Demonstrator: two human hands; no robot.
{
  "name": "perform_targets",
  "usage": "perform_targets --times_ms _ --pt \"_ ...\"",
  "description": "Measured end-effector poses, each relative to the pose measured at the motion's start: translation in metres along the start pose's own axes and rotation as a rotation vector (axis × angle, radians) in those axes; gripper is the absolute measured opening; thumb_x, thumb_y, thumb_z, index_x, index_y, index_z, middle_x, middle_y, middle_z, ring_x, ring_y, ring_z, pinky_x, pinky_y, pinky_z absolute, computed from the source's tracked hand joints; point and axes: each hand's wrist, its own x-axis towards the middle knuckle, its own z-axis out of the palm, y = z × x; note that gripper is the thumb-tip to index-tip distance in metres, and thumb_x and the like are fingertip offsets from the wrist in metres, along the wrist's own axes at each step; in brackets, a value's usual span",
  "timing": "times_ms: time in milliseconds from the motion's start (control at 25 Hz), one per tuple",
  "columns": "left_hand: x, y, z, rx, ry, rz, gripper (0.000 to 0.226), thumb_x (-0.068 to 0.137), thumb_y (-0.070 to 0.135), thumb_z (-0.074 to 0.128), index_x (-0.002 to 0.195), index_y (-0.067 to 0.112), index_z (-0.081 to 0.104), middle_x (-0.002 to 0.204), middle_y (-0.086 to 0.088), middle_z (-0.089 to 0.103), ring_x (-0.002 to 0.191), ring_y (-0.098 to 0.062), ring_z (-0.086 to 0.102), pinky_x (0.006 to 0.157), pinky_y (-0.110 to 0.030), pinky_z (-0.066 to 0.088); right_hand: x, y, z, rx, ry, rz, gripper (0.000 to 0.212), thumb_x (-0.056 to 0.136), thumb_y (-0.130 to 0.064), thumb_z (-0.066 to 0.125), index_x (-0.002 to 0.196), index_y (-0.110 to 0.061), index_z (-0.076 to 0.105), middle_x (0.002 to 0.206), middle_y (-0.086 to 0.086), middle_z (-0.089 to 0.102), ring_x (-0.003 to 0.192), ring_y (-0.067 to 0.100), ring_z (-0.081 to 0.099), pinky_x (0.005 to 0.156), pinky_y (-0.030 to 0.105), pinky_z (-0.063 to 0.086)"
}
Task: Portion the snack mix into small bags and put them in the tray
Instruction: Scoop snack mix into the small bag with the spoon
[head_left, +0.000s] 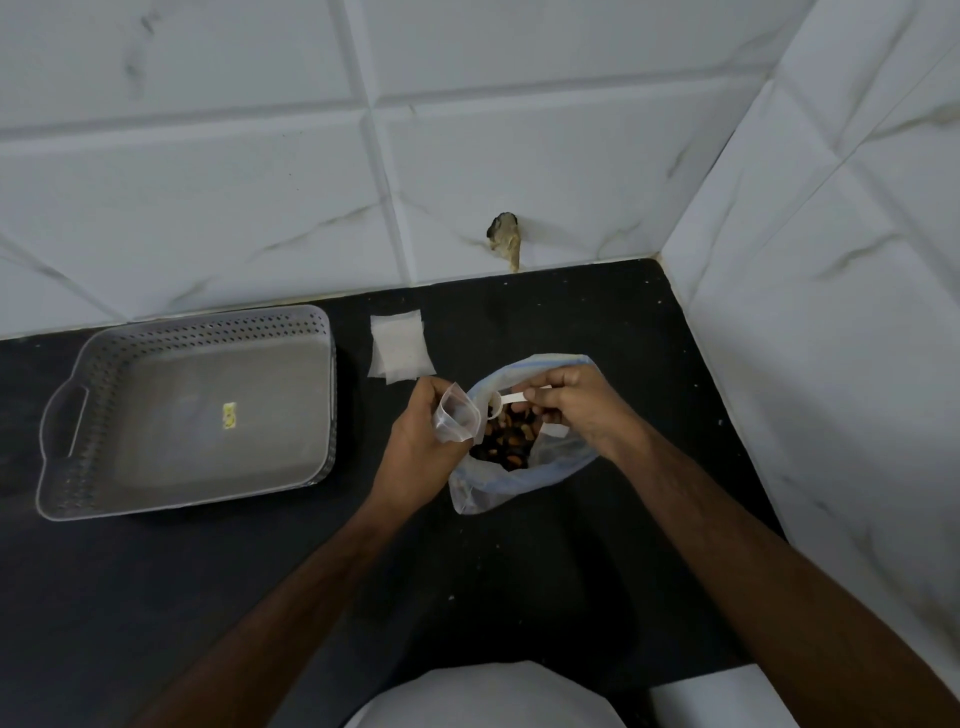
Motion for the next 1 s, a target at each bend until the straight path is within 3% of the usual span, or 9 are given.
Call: perform_targets --times_ms 120,280,440,600,720,840,920,1000 --pt "0.005 -0.002 -0.001 -0.025 0.008 -0.011 0.033 0.088 0.011 0.077 0.109 0.018 0.054 0.102 0.007 0.063 0.09 0.002 0.065 0.071 -0.017 0.055 -0.002 -0.004 -0.007 -0.035 0.02 -0.013 0.018 0.095 -0.004 0.061 0.107 -0.008 0.074 0.098 0.006 0.076 0.08 0.005 0.067 0.078 0.025 0.054" --pt "0.004 -0.002 -0.007 -0.039 0.023 0.023 0.038 0.086 0.011 0.077 0.102 0.032 0.05 0.102 0.007 0.064 0.092 -0.005 0.067 0.072 -0.022 0.058 -0.009 0.0 -0.006 -0.144 0.041 -0.058 0.016 0.096 -0.009 0.062 0.101 -0.017 0.075 0.093 0.003 0.077 0.088 0.014 0.07 0.081 0.03 0.059" --pt "0.001 -0.009 -0.012 -0.016 0.0 0.044 0.039 0.087 0.011 0.077 0.111 0.024 0.051 0.108 0.007 0.063 0.098 -0.006 0.067 0.076 -0.025 0.06 -0.034 -0.004 -0.011 0.026 0.074 -0.076 0.018 0.096 -0.003 0.06 0.101 -0.012 0.076 0.092 0.009 0.076 0.076 0.011 0.065 0.069 0.022 0.055" --pt "-0.006 -0.011 -0.012 -0.044 -0.022 0.055 0.04 0.087 0.01 0.077 0.114 0.023 0.051 0.11 0.009 0.062 0.102 -0.004 0.065 0.078 -0.019 0.056 -0.062 -0.013 -0.02 0.192 0.046 -0.131 0.019 0.095 -0.002 0.059 0.104 -0.008 0.075 0.092 0.014 0.076 0.078 0.015 0.062 0.071 0.029 0.052" --pt "-0.007 -0.016 -0.01 -0.08 0.007 0.046 0.039 0.086 0.016 0.08 0.116 0.021 0.055 0.112 0.006 0.064 0.105 -0.008 0.065 0.085 -0.028 0.057 -0.077 -0.03 -0.012 0.23 0.001 -0.217 0.018 0.095 -0.002 0.06 0.104 -0.006 0.076 0.091 0.015 0.075 0.074 0.013 0.06 0.068 0.027 0.052" --pt "-0.01 -0.019 -0.008 -0.102 0.075 0.092 0.042 0.085 0.022 0.082 0.118 0.019 0.056 0.115 0.0 0.061 0.107 -0.018 0.064 0.086 -0.04 0.058 -0.085 -0.046 0.013 0.033 0.012 -0.337 0.017 0.095 -0.005 0.062 0.101 -0.012 0.076 0.086 0.004 0.076 0.071 0.007 0.062 0.066 0.022 0.053" --pt "-0.011 -0.016 -0.007 -0.07 0.138 0.159 0.039 0.083 0.018 0.083 0.111 0.019 0.057 0.111 0.002 0.056 0.102 -0.018 0.06 0.083 -0.035 0.055 -0.085 -0.05 0.03 -0.248 0.067 -0.492 0.018 0.095 -0.008 0.063 0.101 -0.019 0.076 0.088 -0.005 0.075 0.077 0.004 0.066 0.071 0.017 0.054" --pt "-0.013 -0.011 -0.007 -0.067 0.186 0.188 0.035 0.083 0.021 0.083 0.107 0.018 0.058 0.107 0.005 0.052 0.099 -0.016 0.057 0.081 -0.027 0.05 -0.082 -0.051 0.044 -0.471 0.093 -0.692 0.02 0.093 -0.005 0.066 0.104 -0.019 0.075 0.091 -0.007 0.073 0.083 0.006 0.067 0.078 0.022 0.054"
